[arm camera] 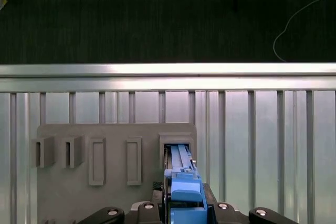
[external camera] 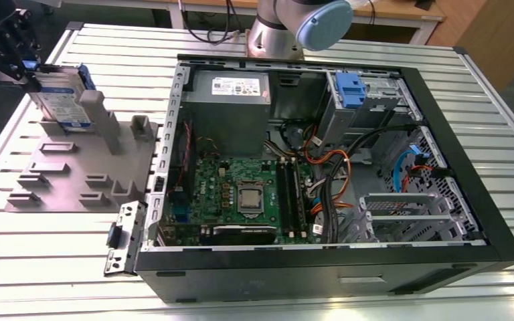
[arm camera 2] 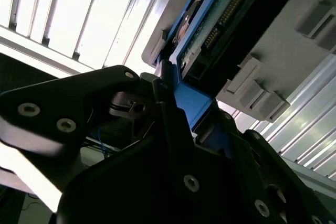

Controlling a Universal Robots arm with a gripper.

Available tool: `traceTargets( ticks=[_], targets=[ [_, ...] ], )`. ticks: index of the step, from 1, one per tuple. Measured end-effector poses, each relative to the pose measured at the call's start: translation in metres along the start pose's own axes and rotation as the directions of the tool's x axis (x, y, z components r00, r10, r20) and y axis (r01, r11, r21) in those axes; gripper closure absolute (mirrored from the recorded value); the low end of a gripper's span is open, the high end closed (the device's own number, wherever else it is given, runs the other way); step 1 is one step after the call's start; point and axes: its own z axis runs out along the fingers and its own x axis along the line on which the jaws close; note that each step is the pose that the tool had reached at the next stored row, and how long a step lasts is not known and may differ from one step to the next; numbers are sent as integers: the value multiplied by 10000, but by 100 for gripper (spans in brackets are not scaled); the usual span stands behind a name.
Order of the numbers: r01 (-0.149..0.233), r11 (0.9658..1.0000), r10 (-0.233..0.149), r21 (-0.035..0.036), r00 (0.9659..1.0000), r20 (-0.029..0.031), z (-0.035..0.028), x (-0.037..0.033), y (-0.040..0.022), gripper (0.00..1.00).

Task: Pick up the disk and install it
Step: 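Pick up the disk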

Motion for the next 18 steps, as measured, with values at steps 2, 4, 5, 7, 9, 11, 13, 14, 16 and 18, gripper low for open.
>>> traceTargets(
  ticks=[2, 4, 5, 7, 9, 11, 13, 14, 16, 18],
  targets=[
    [0, 10000, 0, 1, 10000, 0, -26, -1, 0, 64],
    [0, 10000, 0, 0, 10000, 0, -56, -1, -1, 64],
    [0, 10000, 0, -1, 10000, 0, -70, -1, -1, 64],
    [0, 10000, 0, 0, 10000, 0, -94, -2, -1, 64],
    [0, 10000, 0, 0, 10000, 0, -115, -2, -2, 64],
    [0, 10000, 0, 0, 10000, 0, -137, -3, -2, 64],
    [0, 10000, 0, 1, 10000, 0, -158, -3, -2, 64],
    [0, 10000, 0, 1, 10000, 0, -171, -3, -2, 64],
    [0, 10000, 0, 0, 10000, 0, -193, -4, -3, 64],
    [0, 10000, 0, 2, 10000, 1, -201, -4, -3, 64]
  ],
)
